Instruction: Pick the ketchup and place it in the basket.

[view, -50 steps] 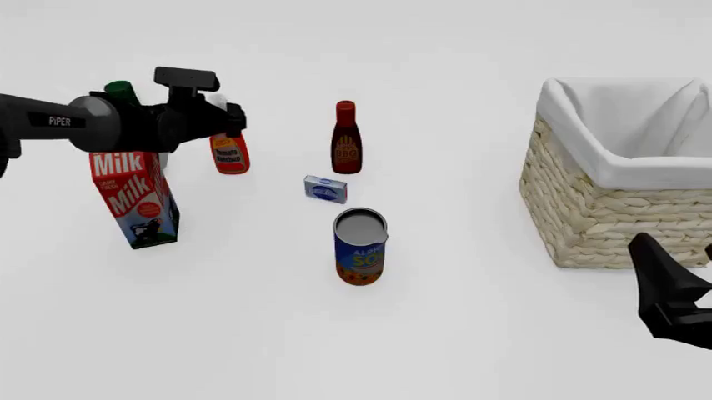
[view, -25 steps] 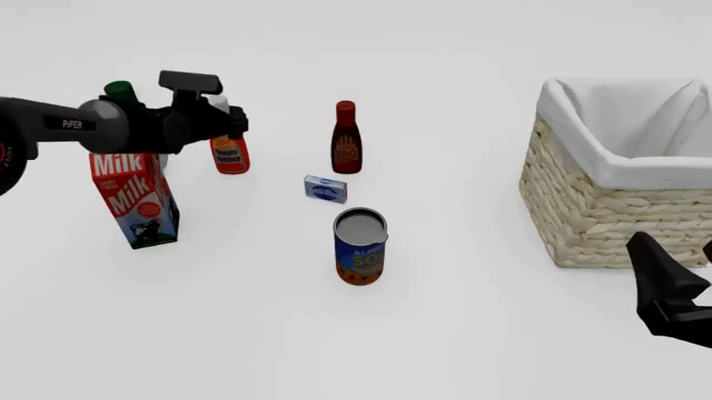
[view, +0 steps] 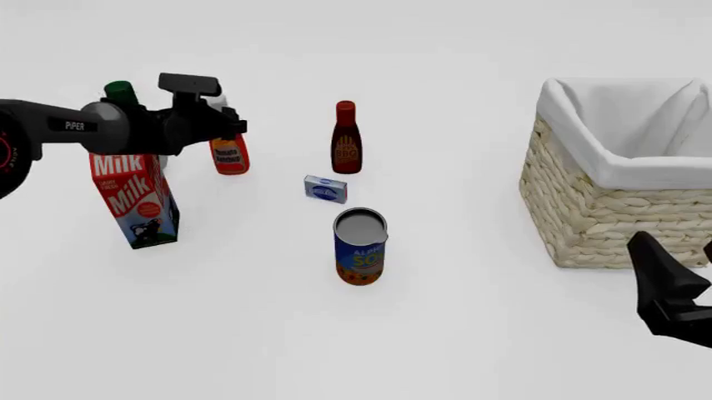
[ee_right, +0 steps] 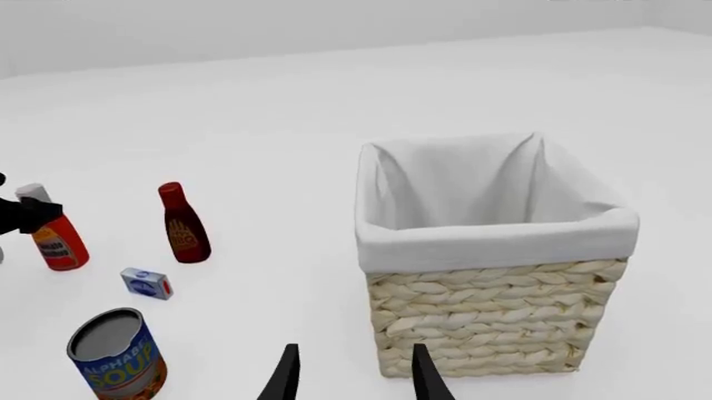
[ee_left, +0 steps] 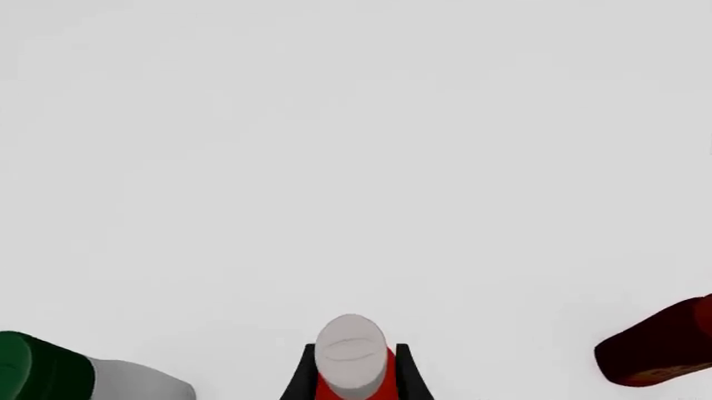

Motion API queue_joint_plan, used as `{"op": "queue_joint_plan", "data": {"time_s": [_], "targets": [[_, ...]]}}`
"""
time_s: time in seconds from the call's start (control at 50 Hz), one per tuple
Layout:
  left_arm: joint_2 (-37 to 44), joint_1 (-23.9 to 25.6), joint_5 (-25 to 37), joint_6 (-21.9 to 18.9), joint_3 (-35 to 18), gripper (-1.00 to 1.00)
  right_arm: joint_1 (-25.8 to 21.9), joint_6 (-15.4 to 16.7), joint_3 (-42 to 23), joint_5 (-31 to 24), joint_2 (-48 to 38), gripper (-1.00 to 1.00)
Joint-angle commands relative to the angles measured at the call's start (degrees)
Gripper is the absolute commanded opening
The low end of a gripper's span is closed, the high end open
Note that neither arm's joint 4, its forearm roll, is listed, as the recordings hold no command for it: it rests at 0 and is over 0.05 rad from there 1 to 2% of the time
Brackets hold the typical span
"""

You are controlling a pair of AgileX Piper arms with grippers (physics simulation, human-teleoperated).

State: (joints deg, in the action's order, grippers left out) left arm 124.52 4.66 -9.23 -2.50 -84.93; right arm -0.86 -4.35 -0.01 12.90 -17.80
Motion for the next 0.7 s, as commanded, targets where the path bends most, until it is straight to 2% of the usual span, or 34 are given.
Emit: {"op": "queue_joint_plan", "data": {"time_s": [0.02,0.24,0.48,0.62,0.7], "targets": [[-3.2,0.3,0.1,-0.6,2.2,-1.00,0.1,0.0,0.0,0.0,0.3,1.00],[-11.2,0.9,1.3,-1.1,4.9,-1.00,0.2,0.2,0.0,-4.1,5.3,1.00],[-16.5,1.4,3.1,-0.9,6.6,-1.00,0.3,0.5,0.0,-4.9,6.5,1.00],[-19.2,1.8,3.5,-1.0,8.6,-1.00,1.1,0.6,0.0,-2.8,3.7,1.00],[-22.6,2.0,5.2,-1.0,9.2,-1.00,1.0,0.8,0.0,2.9,-3.5,1.00]]}}
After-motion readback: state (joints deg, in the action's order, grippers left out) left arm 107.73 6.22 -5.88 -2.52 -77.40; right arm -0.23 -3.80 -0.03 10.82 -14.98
